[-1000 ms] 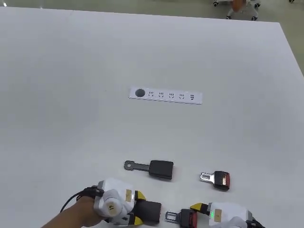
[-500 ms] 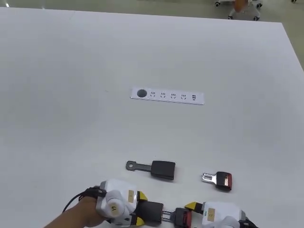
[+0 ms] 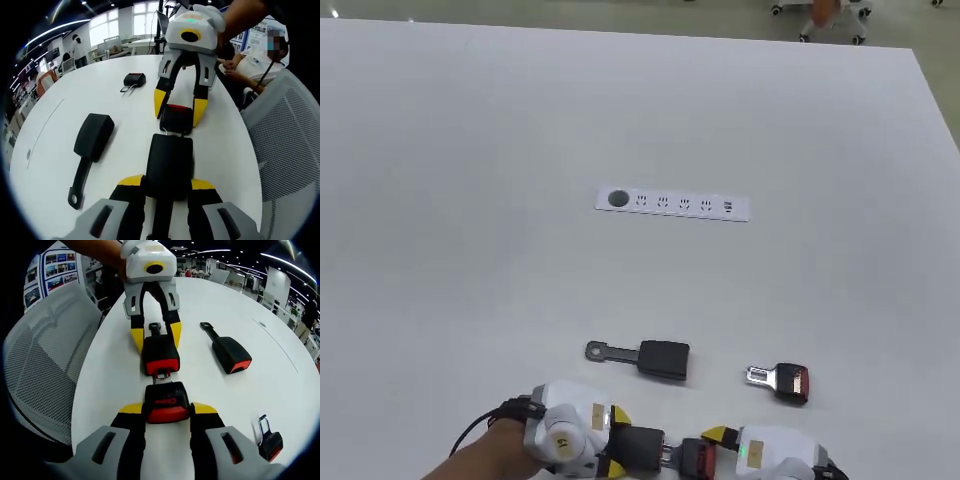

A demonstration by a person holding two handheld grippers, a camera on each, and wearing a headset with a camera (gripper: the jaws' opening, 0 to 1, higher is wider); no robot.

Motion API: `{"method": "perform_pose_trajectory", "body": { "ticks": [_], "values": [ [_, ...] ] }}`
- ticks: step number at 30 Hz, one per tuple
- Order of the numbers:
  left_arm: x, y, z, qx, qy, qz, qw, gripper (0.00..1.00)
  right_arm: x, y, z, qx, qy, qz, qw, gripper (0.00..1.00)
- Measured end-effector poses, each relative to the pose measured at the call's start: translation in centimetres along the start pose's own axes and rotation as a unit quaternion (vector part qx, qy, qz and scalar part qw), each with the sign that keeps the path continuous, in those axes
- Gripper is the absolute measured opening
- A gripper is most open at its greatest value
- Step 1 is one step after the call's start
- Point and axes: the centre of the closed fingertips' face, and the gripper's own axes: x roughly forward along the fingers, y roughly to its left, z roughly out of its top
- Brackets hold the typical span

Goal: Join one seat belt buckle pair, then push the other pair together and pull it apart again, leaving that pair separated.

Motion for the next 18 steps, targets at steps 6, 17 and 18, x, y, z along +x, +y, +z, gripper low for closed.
{"method": "perform_pose_trajectory", "body": {
  "ticks": [6,17,18],
  "values": [
    [0.3,-0.5,0.7,0.016,0.000,-0.013,0.9998,0.32,0.4,0.2,0.7,-0.012,0.005,0.009,0.9999,0.31],
    [0.0,-0.8,0.7,0.013,0.001,-0.011,0.9998,0.32,0.1,0.5,1.2,-0.003,-0.004,0.004,1.0000,0.31],
    [0.0,-0.6,0.6,0.013,0.002,-0.011,0.9998,0.32,0.0,0.5,1.1,-0.004,-0.002,0.004,1.0000,0.31]
  ]
}}
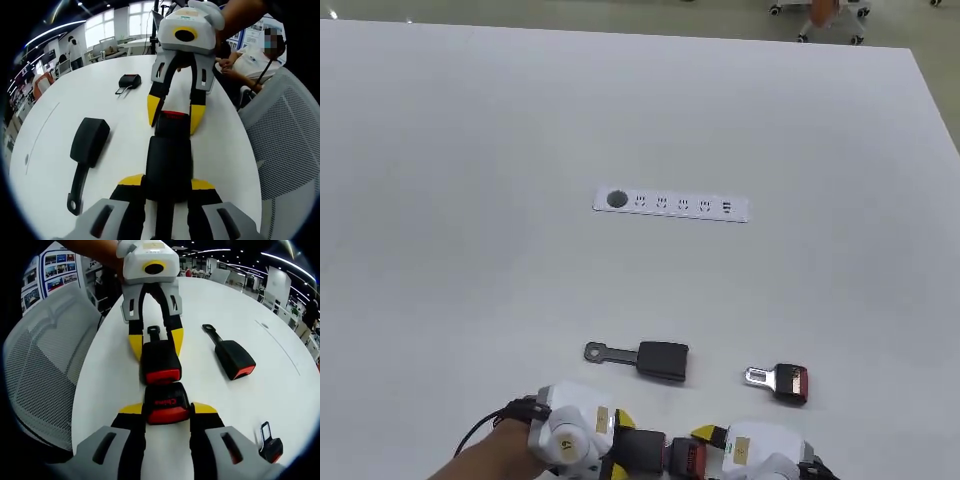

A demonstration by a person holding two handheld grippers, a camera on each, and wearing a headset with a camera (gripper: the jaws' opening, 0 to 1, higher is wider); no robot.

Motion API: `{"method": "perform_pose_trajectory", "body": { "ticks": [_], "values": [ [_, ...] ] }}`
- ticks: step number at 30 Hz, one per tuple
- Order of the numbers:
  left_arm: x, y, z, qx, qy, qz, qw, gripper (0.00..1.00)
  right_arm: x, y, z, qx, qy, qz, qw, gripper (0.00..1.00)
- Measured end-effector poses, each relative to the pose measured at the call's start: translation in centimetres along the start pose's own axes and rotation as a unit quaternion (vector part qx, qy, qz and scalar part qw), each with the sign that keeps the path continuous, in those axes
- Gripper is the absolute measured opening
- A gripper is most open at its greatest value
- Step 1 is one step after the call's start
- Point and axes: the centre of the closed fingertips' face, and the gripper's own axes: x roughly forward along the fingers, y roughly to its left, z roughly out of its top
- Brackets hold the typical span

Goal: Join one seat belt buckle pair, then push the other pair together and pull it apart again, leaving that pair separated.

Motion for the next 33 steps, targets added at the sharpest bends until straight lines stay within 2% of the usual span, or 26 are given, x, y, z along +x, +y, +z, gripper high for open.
{"method": "perform_pose_trajectory", "body": {
  "ticks": [9,16,21,26,33],
  "values": [
    [0.0,0.0,-0.2,0.011,0.010,-0.003,0.9999,0.32,-0.4,0.1,-0.4,-0.010,0.008,0.002,0.9999,0.31],
    [0.0,0.2,-0.2,0.030,0.010,-0.013,0.9994,0.32,-0.4,0.0,-1.2,-0.015,0.002,0.002,0.9999,0.31],
    [0.1,0.2,-0.4,0.039,0.013,-0.017,0.9990,0.32,-0.2,-0.2,-1.9,-0.015,-0.007,0.004,0.9999,0.31],
    [0.1,0.3,-0.5,0.044,0.006,-0.023,0.9987,0.32,-0.1,-0.3,-2.3,-0.019,-0.019,0.007,0.9996,0.30],
    [0.1,0.5,-0.8,0.047,-0.002,-0.029,0.9985,0.31,-0.1,-0.3,-2.0,-0.017,-0.042,0.004,0.9990,0.30]
  ]
}}
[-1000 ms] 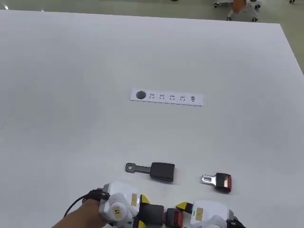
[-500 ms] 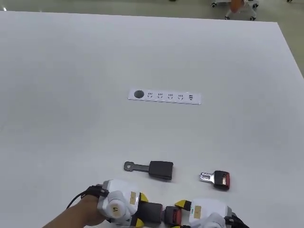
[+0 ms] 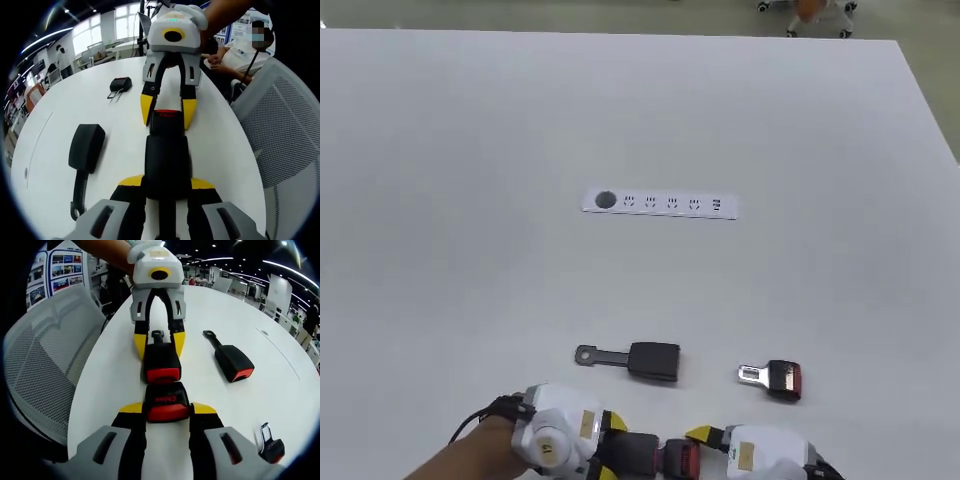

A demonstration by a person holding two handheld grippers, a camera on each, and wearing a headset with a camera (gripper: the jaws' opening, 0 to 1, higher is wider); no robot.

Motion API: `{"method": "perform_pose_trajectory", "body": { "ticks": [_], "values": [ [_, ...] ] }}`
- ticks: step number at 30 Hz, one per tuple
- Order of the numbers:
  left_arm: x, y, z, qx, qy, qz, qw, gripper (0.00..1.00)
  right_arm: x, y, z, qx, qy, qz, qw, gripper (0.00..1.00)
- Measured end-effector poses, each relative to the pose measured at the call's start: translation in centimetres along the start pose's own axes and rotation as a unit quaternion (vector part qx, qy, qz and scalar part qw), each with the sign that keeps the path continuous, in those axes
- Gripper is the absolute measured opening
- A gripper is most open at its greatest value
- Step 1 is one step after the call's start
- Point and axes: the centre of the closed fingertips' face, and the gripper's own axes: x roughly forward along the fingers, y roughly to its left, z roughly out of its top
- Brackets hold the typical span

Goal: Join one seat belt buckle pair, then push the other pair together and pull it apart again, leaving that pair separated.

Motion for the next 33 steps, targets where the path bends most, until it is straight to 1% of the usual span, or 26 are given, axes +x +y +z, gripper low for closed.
{"method": "perform_pose_trajectory", "body": {
  "ticks": [5,8,13,18,21,24,25,26,28,29,30,32,33],
  "values": [
    [-0.1,0.0,0.0,0.001,-0.004,-0.004,1.0000,0.31,0.0,0.0,0.0,0.002,-0.009,0.000,1.0000,0.29],
    [0.0,0.0,-0.3,0.001,-0.008,-0.003,1.0000,0.31,0.0,0.0,0.1,0.003,-0.014,-0.002,0.9999,0.29],
    [-0.2,-0.1,0.1,-0.002,-0.013,-0.005,0.9999,0.31,-0.1,0.0,0.2,0.006,-0.023,-0.004,0.9997,0.29],
    [-0.2,-0.1,0.0,-0.002,-0.016,-0.007,0.9998,0.30,0.0,0.0,0.3,0.009,-0.026,-0.004,0.9996,0.29],
    [-0.3,-0.2,0.3,-0.004,-0.017,-0.008,0.9998,0.30,0.1,0.0,0.3,0.012,-0.030,-0.004,0.9995,0.29],
    [-0.4,-0.2,0.5,-0.003,-0.016,-0.010,0.9998,0.31,0.2,0.1,0.4,0.008,-0.029,-0.004,0.9995,0.30],
    [-0.5,-0.2,0.5,-0.002,-0.016,-0.010,0.9998,0.31,0.3,0.1,0.4,-0.006,-0.026,-0.005,0.9996,0.30],
    [-0.5,-0.2,0.6,-0.002,-0.015,-0.010,0.9998,0.31,0.3,0.1,0.5,-0.002,-0.026,-0.004,0.9996,0.30],
    [-0.6,-0.3,0.8,0.000,-0.010,-0.009,0.9999,0.31,0.4,0.0,0.4,-0.013,-0.021,-0.004,0.9997,0.31],
    [-0.6,-0.4,1.0,-0.001,-0.007,-0.008,0.9999,0.31,0.4,0.1,0.5,-0.010,-0.019,-0.005,0.9998,0.31],
    [-0.6,-0.4,0.9,0.001,-0.005,-0.007,1.0000,0.31,0.4,0.1,0.5,-0.008,-0.018,-0.005,0.9998,0.31],
    [-0.6,-0.3,0.7,-0.004,-0.005,-0.006,1.0000,0.31,0.5,0.2,0.5,-0.011,-0.014,-0.010,0.9998,0.32],
    [-0.4,-0.3,0.5,-0.004,-0.005,-0.004,1.0000,0.32,0.5,0.1,0.5,-0.011,-0.013,-0.010,0.9998,0.32]
  ]
}}
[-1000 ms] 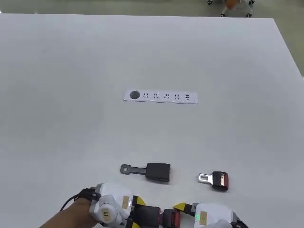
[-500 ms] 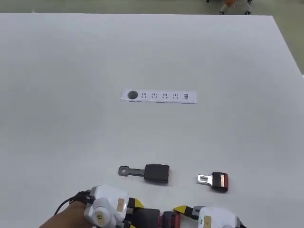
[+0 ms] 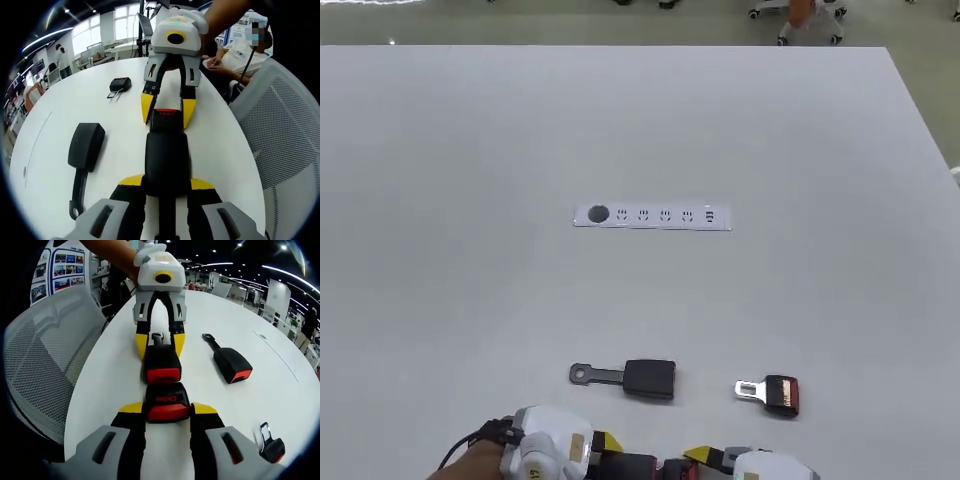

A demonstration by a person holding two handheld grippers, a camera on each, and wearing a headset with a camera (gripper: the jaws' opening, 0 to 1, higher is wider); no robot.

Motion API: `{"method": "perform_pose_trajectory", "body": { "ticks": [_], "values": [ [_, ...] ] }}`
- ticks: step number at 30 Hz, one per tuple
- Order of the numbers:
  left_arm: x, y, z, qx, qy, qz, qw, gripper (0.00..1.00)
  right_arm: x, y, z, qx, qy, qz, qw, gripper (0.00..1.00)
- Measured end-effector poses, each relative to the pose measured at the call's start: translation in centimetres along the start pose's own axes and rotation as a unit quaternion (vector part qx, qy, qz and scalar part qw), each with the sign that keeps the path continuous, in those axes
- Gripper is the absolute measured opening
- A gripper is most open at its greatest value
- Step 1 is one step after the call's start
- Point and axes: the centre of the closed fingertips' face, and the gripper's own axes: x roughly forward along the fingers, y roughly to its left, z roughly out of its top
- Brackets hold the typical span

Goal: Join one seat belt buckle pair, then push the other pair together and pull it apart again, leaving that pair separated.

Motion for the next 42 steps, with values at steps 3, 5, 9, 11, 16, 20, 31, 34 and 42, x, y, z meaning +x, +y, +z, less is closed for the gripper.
{"method": "perform_pose_trajectory", "body": {
  "ticks": [3,5,9,11,16,20,31,34,42],
  "values": [
    [0.0,0.0,-0.1,0.000,0.003,0.001,1.0000,0.32,0.0,0.0,-0.1,-0.009,0.004,-0.001,1.0000,0.32],
    [0.0,0.0,-0.2,0.004,0.007,0.001,1.0000,0.32,0.0,0.0,0.0,-0.006,0.005,-0.001,1.0000,0.32],
    [0.1,0.0,-0.3,0.005,0.011,0.002,0.9999,0.33,0.0,-0.1,0.0,-0.006,0.010,-0.002,0.9999,0.33],
    [0.1,0.0,-0.2,0.004,0.014,0.003,0.9999,0.33,0.0,-0.1,0.0,-0.005,0.011,-0.002,0.9999,0.33],
    [0.2,-0.4,0.1,-0.001,0.029,0.001,0.9996,0.38,0.1,-0.4,0.0,-0.003,0.018,-0.010,0.9998,0.38],
    [0.1,-1.0,0.5,-0.044,0.034,-0.006,0.9985,0.63,-0.3,-0.7,-0.2,0.020,0.024,-0.017,0.9994,0.56],
    [-1.9,0.8,1.0,-0.050,0.024,0.023,0.9982,0.79,-2.6,-1.4,1.0,0.042,-0.002,-0.026,0.9988,0.64],
    [-3.3,1.8,2.3,-0.048,0.017,0.036,0.9981,0.79,-3.6,-2.0,1.3,0.044,-0.008,-0.033,0.9985,0.64],
    [-4.2,5.3,3.7,-0.044,0.004,0.058,0.9974,0.78,-6.6,-4.7,0.9,0.062,-0.022,-0.053,0.9964,0.65]
  ]
}}
